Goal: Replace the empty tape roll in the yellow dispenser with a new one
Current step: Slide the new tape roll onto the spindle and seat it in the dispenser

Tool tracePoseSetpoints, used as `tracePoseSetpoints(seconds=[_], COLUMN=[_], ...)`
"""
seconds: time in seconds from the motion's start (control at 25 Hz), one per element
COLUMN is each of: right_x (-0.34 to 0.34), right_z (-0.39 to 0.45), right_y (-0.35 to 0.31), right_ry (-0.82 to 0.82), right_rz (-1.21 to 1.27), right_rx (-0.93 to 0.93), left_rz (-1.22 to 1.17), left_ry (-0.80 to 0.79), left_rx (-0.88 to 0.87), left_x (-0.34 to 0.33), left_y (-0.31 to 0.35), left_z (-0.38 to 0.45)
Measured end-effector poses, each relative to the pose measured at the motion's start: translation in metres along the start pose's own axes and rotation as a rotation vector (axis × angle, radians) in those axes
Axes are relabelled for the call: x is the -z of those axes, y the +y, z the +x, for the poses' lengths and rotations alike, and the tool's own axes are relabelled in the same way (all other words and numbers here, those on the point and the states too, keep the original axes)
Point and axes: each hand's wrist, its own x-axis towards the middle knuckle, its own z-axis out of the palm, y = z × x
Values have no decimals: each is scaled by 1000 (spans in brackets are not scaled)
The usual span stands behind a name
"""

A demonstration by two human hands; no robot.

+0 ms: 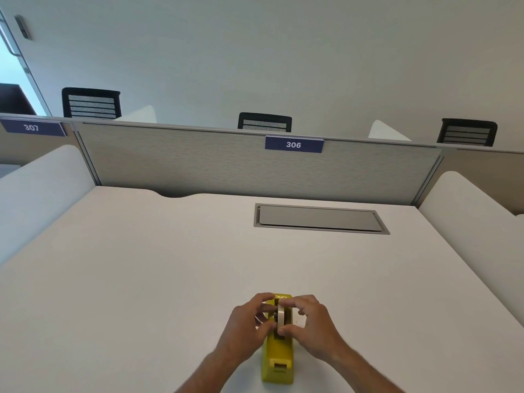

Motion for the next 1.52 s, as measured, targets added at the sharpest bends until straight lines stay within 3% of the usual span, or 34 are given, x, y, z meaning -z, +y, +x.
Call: tracePoseSetpoints(seconds=[0.6, 1.52], right_x=[0, -8], right_z=[3, 2], right_y=[0, 12], right_ry=[12, 36], right_rz=[-10, -66], right_rx=[4, 49], left_rz=[10, 112], left_ry=[45, -15], left_rx=[40, 42], left_x=[-2, -5], left_y=[-1, -16], left_z=[1, 1])
